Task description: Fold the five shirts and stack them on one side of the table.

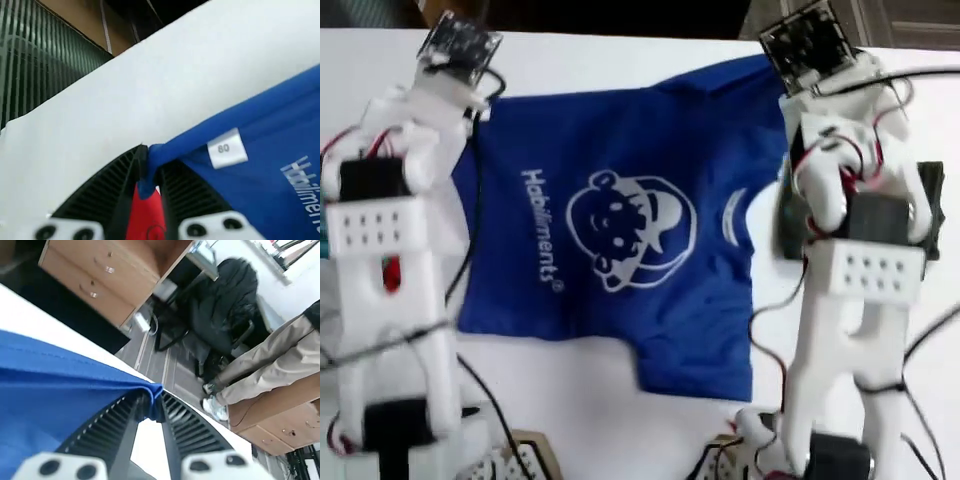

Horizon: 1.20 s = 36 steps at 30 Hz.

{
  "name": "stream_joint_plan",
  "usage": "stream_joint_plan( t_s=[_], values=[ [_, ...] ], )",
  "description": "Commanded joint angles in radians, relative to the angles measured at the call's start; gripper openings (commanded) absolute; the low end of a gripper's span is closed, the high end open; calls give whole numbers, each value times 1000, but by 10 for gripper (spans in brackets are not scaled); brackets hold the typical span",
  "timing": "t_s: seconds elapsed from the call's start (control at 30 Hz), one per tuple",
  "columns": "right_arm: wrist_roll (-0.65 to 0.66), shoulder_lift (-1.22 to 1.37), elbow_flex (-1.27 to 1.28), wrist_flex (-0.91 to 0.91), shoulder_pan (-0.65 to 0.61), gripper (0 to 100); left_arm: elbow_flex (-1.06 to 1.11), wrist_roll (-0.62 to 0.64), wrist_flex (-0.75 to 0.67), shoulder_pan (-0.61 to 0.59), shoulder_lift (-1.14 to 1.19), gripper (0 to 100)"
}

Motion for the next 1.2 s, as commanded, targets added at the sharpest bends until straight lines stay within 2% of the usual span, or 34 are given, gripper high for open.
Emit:
stream_joint_plan(
  t_s=[0.0,0.23,0.47,0.63,0.93,1.17],
  values=[
    [12,61,-15,-70,21,20,-236,-32,63,2,141,24],
    [11,199,-120,-68,13,20,-625,-37,238,-6,419,24],
    [12,386,-358,-61,36,20,-932,-37,282,0,629,24],
    [11,481,-566,87,35,20,-1113,-34,344,26,692,24],
    [8,608,-643,225,30,20,-1150,-35,354,26,786,24],
    [11,674,-641,384,28,20,-1158,-37,494,29,980,24]
  ],
)
